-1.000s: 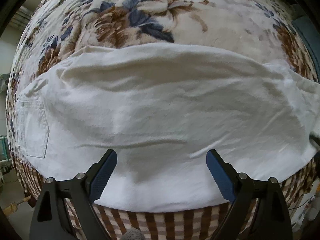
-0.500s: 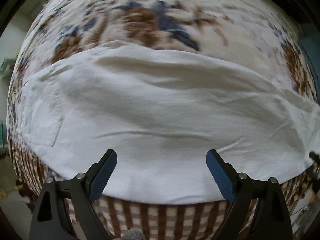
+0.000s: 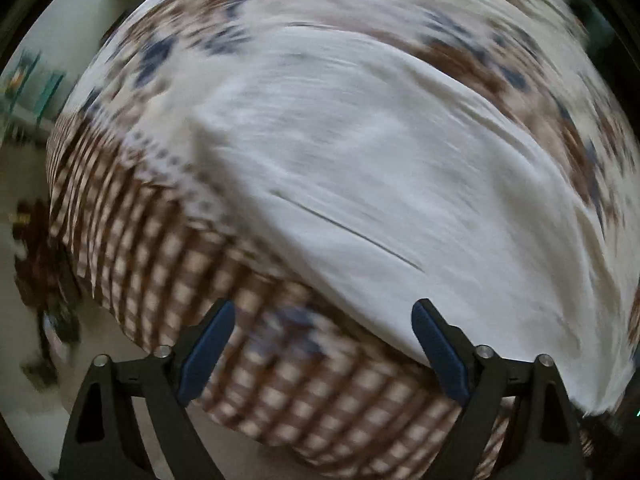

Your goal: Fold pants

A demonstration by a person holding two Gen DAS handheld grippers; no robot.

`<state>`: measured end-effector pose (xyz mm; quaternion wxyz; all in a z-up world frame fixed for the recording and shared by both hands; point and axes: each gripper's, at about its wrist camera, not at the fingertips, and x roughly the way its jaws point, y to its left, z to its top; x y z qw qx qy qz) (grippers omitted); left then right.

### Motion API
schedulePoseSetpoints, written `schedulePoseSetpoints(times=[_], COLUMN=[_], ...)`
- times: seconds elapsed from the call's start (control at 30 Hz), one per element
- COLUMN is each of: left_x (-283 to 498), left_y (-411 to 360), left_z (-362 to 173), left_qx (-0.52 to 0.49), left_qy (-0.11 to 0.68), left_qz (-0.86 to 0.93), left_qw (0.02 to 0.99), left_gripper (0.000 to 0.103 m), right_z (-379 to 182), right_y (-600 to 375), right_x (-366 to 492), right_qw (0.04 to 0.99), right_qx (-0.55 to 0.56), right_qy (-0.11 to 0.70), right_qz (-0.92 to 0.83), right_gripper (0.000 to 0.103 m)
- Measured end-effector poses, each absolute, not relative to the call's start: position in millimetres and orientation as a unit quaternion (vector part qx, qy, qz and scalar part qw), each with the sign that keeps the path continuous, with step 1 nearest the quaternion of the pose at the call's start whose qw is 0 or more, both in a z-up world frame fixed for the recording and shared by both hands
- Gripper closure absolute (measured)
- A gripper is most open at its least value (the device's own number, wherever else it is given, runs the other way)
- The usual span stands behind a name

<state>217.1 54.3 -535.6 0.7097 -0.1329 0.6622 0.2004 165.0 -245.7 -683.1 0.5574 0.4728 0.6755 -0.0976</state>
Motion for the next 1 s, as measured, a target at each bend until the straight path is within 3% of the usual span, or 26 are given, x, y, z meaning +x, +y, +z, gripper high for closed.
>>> schedulePoseSetpoints(times=[0.13, 0.33, 0.4, 0.43, 0.47, 0.5, 0.63, 0.77, 0.83, 0.93, 1.0], left_x=[230, 266, 272, 274, 275, 273, 251, 240, 238, 237, 239], left_y=[108, 162, 170, 177, 181, 186, 194, 187, 195, 195, 187], left_z=[-545, -571, -579, -584, -585, -586, -577, -569, -585, -582, -563], left_qx=[-0.179, -0.203, -0.224, -0.235, -0.240, -0.243, -0.251, -0.210, -0.208, -0.200, -0.160], left_qy=[0.660, 0.665, 0.665, 0.660, 0.656, 0.652, 0.634, 0.639, 0.655, 0.670, 0.668], left_qz=[0.199, 0.174, 0.164, 0.162, 0.164, 0.173, 0.168, 0.161, 0.163, 0.164, 0.169], left_qw=[0.702, 0.697, 0.693, 0.695, 0.696, 0.697, 0.712, 0.723, 0.707, 0.696, 0.707], left_gripper=[0.039, 0.040, 0.040, 0.059, 0.066, 0.078, 0.089, 0.088, 0.083, 0.072, 0.066], right_z=[-681, -692, -697, -699, -701, -700, -691, -667, -675, -696, -693], right_y=[-176, -103, -86, -80, -80, -75, -62, -46, -40, -40, -38], right_x=[178, 197, 201, 202, 205, 206, 211, 218, 222, 237, 251], right_qw=[0.549, 0.534, 0.527, 0.529, 0.532, 0.537, 0.553, 0.577, 0.572, 0.533, 0.518], right_qx=[0.461, 0.469, 0.479, 0.482, 0.481, 0.475, 0.456, 0.410, 0.381, 0.380, 0.382], right_qy=[0.693, 0.697, 0.694, 0.689, 0.686, 0.684, 0.680, 0.690, 0.712, 0.746, 0.758], right_qz=[-0.077, -0.093, -0.108, -0.116, -0.124, -0.134, -0.154, -0.151, -0.140, -0.123, -0.103], right_gripper=[0.058, 0.058, 0.066, 0.073, 0.088, 0.090, 0.095, 0.095, 0.094, 0.084, 0.067])
